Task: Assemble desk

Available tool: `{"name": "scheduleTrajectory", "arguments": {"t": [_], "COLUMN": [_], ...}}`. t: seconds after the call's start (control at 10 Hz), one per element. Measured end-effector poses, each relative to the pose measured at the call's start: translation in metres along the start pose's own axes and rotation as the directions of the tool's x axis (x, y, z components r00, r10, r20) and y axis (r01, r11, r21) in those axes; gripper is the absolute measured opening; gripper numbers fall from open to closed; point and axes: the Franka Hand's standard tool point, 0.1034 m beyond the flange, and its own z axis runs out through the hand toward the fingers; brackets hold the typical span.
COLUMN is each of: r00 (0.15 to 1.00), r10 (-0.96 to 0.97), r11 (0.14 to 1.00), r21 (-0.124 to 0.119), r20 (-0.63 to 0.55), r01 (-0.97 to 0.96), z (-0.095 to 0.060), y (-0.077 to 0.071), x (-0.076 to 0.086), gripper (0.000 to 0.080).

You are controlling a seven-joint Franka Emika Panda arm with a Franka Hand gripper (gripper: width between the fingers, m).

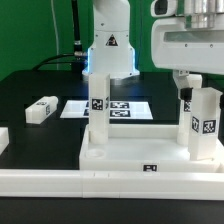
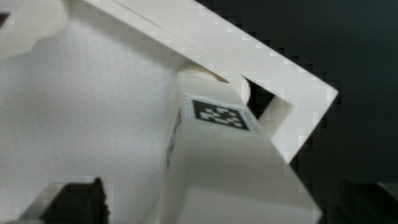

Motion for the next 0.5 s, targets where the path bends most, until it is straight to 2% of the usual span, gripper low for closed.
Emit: {"name": "scheduleTrajectory", "arguments": {"t": [0.3, 0.5], "r00": [0.983, 0.931], "r10": [-0.182, -0.364], "r11": [0.983, 0.931], "r21": [0.000, -0.001], "r20": [-0.001, -0.002], "r01": [0.182, 0.364], "z": [-0.0001, -0.0003], "y": [-0.0016, -0.0004], "x": [-0.0024, 0.0005], "gripper": [0.0649, 0.0649]}}
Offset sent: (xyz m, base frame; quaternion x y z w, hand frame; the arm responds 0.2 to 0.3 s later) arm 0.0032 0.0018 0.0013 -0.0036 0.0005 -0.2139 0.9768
